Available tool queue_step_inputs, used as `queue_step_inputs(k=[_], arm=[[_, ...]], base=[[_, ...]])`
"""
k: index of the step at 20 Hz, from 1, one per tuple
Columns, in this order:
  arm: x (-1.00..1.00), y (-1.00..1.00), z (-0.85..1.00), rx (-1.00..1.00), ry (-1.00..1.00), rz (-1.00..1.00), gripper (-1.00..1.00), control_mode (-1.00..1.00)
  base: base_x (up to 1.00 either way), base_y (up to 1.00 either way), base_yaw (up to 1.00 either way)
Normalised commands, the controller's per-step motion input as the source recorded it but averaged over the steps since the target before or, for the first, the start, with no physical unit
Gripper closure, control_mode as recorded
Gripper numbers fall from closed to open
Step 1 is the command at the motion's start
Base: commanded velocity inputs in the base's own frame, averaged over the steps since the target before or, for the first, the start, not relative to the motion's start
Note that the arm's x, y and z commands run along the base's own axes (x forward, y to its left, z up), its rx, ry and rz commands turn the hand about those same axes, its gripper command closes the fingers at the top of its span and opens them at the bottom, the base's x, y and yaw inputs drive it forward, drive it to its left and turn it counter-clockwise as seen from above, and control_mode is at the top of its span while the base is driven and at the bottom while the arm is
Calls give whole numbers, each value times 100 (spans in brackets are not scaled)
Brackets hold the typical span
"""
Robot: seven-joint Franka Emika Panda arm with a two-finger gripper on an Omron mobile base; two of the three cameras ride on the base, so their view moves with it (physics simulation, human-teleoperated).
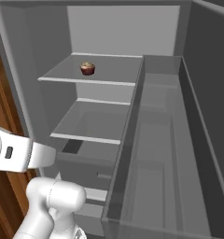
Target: Take the cupcake and cake from the fridge and place them on the empty tray on the dining counter.
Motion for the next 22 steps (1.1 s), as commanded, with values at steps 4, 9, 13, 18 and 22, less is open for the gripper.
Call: queue_step_inputs(k=[4,9,13,18,22], arm=[[0,0,0,0,0,0,-100,100],[0,0,0,0,0,0,-100,100],[-2,0,26,1,0,0,-100,-100],[-5,9,69,-1,1,1,-100,-100],[19,27,25,-3,-2,3,-100,-100]], base=[[100,-11,-11],[100,0,-23],[35,0,-5],[0,0,0],[0,0,0]])
